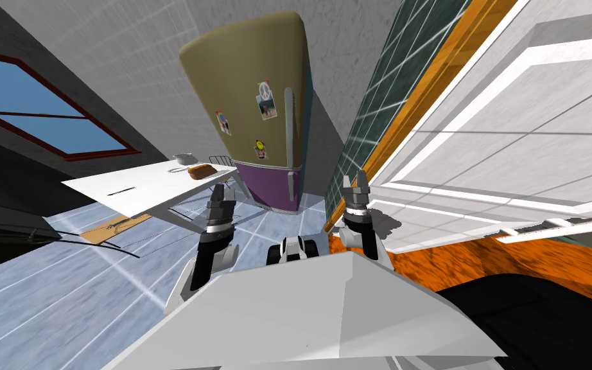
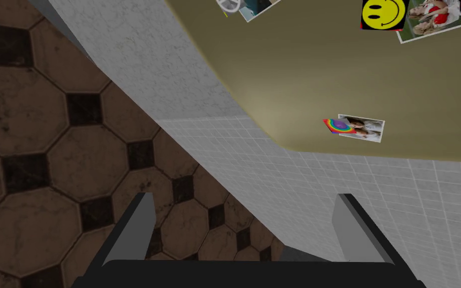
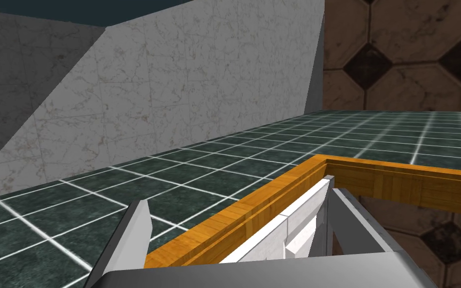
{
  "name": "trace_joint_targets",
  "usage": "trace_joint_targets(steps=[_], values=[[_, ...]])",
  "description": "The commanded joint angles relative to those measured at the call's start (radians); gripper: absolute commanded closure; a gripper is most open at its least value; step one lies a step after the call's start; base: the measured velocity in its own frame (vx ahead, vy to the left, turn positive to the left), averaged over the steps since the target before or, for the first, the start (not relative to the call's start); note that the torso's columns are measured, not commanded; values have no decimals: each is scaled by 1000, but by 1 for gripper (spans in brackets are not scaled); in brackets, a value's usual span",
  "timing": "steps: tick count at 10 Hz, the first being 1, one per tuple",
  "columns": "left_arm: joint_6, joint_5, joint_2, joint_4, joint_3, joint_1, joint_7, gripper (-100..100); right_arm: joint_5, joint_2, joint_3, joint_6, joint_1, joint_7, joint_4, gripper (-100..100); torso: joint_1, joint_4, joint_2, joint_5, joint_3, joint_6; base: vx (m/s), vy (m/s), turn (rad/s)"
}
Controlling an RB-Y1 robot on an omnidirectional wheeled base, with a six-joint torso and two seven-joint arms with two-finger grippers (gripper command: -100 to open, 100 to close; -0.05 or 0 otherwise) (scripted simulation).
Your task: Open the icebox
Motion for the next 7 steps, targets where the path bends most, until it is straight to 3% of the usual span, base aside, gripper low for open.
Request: trace_joint_targets(steps=[1,7], values=[[60,-12,19,46,-15,-22,3,-100,0,0,0,0,0,0,0,0,0,1,2,0,1,0,140,-77,-111],[178,-39,44,147,-48,-81,5,-100,0,0,0,0,0,0,0,0,2,1,3,0,2,0,117,-68,-91]])
